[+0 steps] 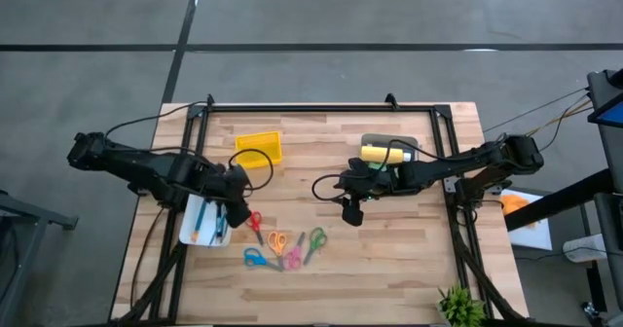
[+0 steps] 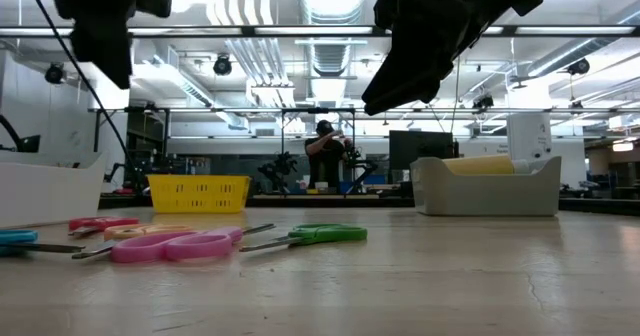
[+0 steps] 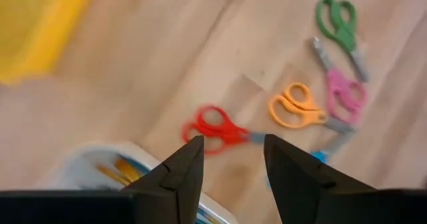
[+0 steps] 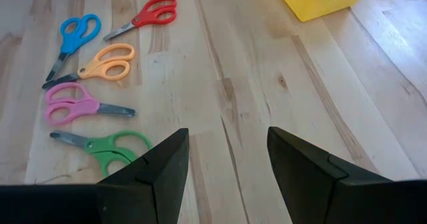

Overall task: Pick & Place Paint Supplies
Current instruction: Put the pink scissors into the yellow bin

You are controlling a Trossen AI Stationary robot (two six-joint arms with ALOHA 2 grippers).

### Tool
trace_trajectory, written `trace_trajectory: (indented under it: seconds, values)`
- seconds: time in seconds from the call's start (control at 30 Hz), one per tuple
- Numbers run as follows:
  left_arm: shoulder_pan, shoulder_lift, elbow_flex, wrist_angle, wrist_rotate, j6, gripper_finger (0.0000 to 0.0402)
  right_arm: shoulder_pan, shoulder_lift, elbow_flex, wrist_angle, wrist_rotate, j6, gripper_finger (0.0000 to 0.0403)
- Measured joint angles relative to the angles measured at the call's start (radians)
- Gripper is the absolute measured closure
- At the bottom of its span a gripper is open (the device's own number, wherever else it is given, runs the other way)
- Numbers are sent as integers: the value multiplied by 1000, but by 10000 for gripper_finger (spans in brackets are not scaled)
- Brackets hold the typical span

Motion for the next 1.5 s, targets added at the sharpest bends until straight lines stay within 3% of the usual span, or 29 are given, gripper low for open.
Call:
trace_trajectory:
  seconds: [0.13,0.3,1.0,1.3,1.5]
  values:
    - [0,0,-1,1,-37,197,243,0,0,0,0,0,1,202]
    - [0,1,-24,27,-41,302,243,0,0,0,0,0,1,202]
    - [0,1,-164,177,-63,275,243,0,0,0,1,0,1,202]
    - [1,1,-166,169,-79,276,243,0,0,0,1,0,1,202]
    - [47,64,-158,99,-8,258,243,0,0,0,1,0,1,202]
